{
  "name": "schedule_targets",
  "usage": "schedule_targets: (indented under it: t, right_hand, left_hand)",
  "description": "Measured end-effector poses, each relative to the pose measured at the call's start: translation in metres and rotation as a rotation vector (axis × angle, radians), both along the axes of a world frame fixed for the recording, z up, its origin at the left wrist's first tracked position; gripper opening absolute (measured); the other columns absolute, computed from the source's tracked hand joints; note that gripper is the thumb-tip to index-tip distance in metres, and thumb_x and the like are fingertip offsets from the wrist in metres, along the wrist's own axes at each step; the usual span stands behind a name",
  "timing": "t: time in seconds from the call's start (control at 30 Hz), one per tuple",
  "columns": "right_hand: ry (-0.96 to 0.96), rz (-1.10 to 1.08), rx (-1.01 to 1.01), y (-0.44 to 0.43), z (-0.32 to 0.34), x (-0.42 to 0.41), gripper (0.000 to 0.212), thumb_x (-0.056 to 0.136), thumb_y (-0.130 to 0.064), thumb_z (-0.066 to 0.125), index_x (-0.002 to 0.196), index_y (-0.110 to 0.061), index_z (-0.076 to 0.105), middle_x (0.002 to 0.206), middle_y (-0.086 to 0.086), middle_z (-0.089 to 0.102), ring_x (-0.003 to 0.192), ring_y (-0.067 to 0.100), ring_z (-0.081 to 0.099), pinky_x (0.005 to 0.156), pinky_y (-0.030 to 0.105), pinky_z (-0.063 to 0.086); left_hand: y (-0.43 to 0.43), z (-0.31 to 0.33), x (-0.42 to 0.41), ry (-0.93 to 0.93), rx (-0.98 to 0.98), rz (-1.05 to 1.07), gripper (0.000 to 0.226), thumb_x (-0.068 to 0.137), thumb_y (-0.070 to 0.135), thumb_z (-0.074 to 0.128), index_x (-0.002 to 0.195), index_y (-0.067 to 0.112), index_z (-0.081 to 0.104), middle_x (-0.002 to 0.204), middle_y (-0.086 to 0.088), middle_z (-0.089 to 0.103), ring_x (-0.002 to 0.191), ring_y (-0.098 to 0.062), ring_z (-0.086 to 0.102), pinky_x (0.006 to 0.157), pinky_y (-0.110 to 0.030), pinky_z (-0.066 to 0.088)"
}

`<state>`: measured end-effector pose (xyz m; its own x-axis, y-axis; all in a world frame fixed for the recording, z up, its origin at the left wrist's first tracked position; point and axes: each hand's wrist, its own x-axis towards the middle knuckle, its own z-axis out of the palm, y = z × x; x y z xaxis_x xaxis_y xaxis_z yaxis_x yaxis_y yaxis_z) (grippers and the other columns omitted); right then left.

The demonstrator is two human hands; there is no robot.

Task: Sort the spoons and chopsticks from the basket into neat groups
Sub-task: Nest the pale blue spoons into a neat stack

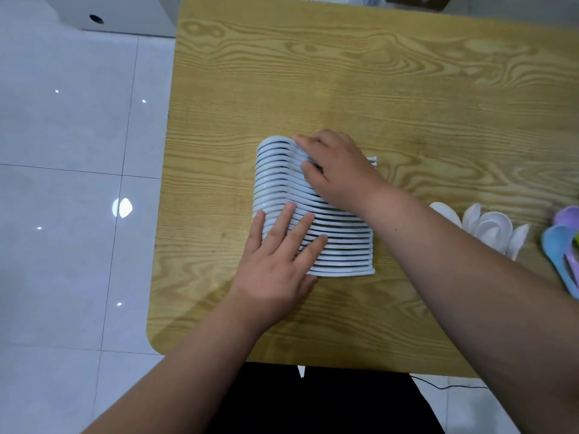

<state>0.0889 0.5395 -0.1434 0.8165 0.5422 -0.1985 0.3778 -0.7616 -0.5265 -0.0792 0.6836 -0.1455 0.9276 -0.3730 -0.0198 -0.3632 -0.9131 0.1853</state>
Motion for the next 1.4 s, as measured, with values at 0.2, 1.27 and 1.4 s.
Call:
schedule_targets:
  t: [0.2, 1.27, 1.4]
  right_hand:
    - [-0.067, 0.027, -0.118, -0.012, -0.001, 0.009, 0.048, 0.100, -0.046, 0.050, 0.145, -0.032, 0.051, 0.122, 0.002, 0.056, 0.120, 0.030, 0.045, 0.107, 0.042, 0.035]
    - [-0.239, -0.024, -0.238, 0.003, -0.015, -0.013, 0.057, 0.102, -0.046, 0.035, 0.154, -0.021, 0.036, 0.151, -0.006, 0.045, 0.141, 0.020, 0.035, 0.118, 0.049, 0.019]
    - [-0.245, -0.031, -0.241, 0.003, -0.017, -0.016, 0.059, 0.102, -0.046, 0.035, 0.155, -0.021, 0.033, 0.153, -0.006, 0.043, 0.143, 0.020, 0.033, 0.119, 0.050, 0.018]
  left_hand:
    - [0.000, 0.003, -0.002, 0.016, 0.022, 0.019, 0.060, 0.087, 0.047, 0.068, 0.141, 0.024, 0.058, 0.156, -0.010, 0.044, 0.150, -0.038, 0.027, 0.117, -0.066, 0.020]
    - [0.014, -0.003, 0.006, -0.096, -0.014, 0.056, 0.058, 0.083, 0.042, 0.066, 0.137, 0.023, 0.060, 0.153, -0.010, 0.047, 0.149, -0.037, 0.029, 0.118, -0.065, 0.016]
    - [0.016, -0.005, 0.006, -0.107, 0.002, 0.040, 0.055, 0.085, 0.043, 0.062, 0.136, 0.024, 0.061, 0.153, -0.009, 0.048, 0.150, -0.036, 0.029, 0.117, -0.066, 0.017]
